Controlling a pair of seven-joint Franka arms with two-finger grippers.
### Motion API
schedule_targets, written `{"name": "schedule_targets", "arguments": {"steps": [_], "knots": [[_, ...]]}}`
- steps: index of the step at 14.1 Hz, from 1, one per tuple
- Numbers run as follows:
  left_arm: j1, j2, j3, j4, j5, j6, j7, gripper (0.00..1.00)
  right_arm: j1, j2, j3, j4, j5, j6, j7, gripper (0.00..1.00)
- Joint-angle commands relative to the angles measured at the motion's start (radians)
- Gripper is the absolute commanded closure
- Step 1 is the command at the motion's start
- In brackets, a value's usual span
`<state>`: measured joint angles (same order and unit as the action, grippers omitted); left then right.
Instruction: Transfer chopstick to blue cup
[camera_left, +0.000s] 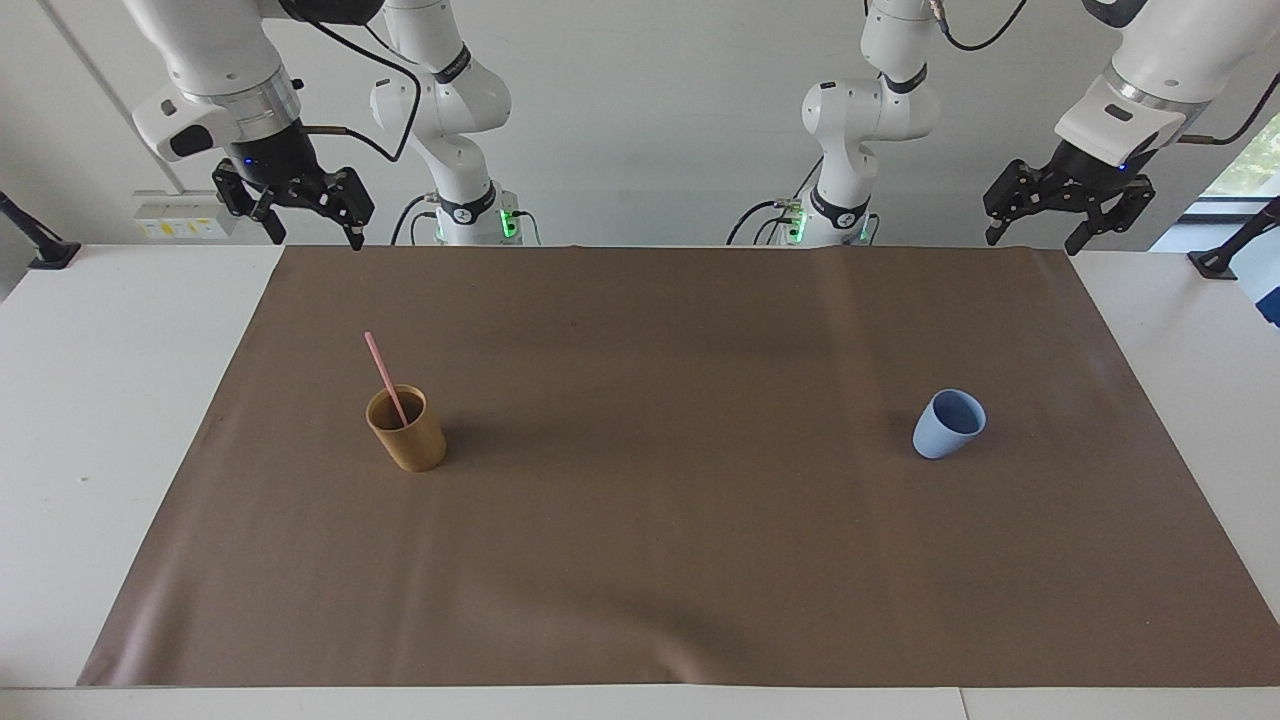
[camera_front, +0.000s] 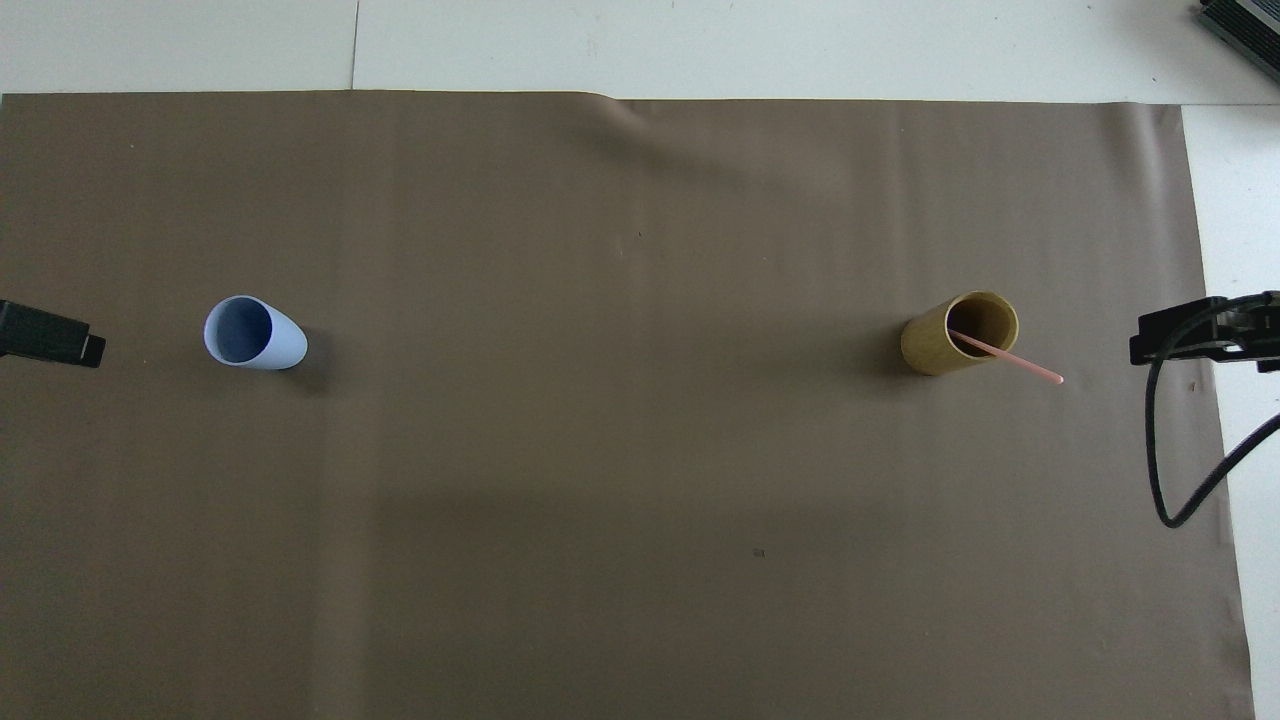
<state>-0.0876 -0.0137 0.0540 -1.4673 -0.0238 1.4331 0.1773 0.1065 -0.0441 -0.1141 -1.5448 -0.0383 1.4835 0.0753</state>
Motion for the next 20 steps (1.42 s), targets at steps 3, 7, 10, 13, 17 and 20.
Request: {"name": "schedule_targets", "arguments": {"steps": [3,7,10,13,17,20], "knots": [[0.003,-0.006,0.0,0.001,0.012,-0.011,0.007,0.0,-0.021,-0.037,0.008,-0.067,-0.003,0.04,-0.031,0.0],[0.003,-0.006,0.0,0.001,0.012,-0.011,0.007,0.0,-0.013,-0.037,0.01,-0.08,-0.003,0.044,-0.029,0.0],[0.003,-0.006,0.0,-0.001,0.012,-0.011,0.007,0.0,-0.01,-0.042,0.01,-0.086,-0.003,0.037,-0.029,0.0],[0.003,-0.006,0.0,-0.001,0.012,-0.011,0.007,0.0,-0.015,-0.048,0.01,-0.098,-0.003,0.041,-0.029,0.0],[0.003,-0.006,0.0,0.001,0.012,-0.011,0.007,0.0,-0.016,-0.051,0.01,-0.104,-0.003,0.032,-0.032,0.0],[0.003,-0.006,0.0,0.001,0.012,-0.011,0.007,0.0,-0.021,-0.057,0.008,-0.115,-0.003,0.034,-0.032,0.0]]}}
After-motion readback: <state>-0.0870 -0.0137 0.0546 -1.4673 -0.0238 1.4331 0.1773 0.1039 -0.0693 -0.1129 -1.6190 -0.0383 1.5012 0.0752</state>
